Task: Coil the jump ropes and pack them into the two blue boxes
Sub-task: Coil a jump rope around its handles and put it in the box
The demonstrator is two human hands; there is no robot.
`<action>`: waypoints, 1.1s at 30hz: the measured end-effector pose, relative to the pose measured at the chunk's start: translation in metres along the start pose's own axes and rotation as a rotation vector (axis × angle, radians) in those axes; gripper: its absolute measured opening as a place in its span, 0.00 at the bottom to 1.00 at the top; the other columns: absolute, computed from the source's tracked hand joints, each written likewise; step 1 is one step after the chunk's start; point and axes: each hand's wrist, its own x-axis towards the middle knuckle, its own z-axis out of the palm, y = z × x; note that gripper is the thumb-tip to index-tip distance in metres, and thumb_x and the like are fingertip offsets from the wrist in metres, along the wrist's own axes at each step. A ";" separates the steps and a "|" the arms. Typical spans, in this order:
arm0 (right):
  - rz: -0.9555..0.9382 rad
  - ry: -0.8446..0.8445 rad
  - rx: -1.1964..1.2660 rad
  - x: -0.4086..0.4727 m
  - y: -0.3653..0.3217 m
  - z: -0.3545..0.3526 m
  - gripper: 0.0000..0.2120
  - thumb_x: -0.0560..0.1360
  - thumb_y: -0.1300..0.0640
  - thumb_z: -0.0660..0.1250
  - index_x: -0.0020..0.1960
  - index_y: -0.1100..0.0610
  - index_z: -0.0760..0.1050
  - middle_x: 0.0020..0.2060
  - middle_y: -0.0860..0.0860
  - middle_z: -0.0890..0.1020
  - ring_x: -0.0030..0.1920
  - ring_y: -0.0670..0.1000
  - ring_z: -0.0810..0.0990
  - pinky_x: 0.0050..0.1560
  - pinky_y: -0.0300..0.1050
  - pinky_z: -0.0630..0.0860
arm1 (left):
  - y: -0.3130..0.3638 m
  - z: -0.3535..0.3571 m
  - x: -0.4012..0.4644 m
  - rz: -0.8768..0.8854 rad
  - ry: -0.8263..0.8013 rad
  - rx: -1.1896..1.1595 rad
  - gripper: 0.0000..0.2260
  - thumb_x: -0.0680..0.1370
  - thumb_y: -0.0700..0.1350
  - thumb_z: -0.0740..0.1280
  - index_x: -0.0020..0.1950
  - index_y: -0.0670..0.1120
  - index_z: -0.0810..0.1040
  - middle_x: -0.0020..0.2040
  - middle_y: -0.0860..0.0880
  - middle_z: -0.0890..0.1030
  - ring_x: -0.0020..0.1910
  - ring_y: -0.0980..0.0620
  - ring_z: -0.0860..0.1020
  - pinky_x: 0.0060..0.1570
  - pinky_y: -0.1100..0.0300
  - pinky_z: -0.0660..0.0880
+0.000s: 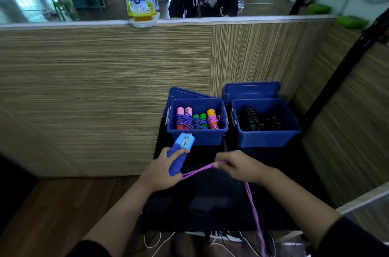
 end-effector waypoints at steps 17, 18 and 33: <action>0.054 0.193 0.418 0.057 -0.023 0.007 0.28 0.71 0.49 0.72 0.68 0.55 0.67 0.57 0.43 0.74 0.49 0.34 0.77 0.51 0.31 0.75 | 0.020 -0.014 -0.015 0.136 0.007 -0.094 0.34 0.66 0.53 0.71 0.69 0.63 0.62 0.65 0.59 0.66 0.55 0.58 0.75 0.55 0.63 0.73; 0.072 0.158 0.453 0.057 -0.022 0.007 0.31 0.69 0.49 0.74 0.68 0.53 0.67 0.59 0.43 0.75 0.52 0.36 0.78 0.53 0.32 0.75 | 0.019 -0.016 -0.016 0.133 0.003 -0.102 0.34 0.66 0.51 0.72 0.70 0.60 0.63 0.64 0.60 0.67 0.54 0.60 0.74 0.54 0.67 0.71; 0.261 0.473 0.758 0.080 -0.041 0.034 0.10 0.70 0.64 0.71 0.45 0.53 0.73 0.44 0.54 0.81 0.39 0.48 0.78 0.45 0.46 0.77 | 0.026 0.005 -0.017 -0.096 0.254 0.243 0.37 0.64 0.63 0.61 0.73 0.57 0.64 0.63 0.56 0.73 0.48 0.50 0.80 0.43 0.56 0.76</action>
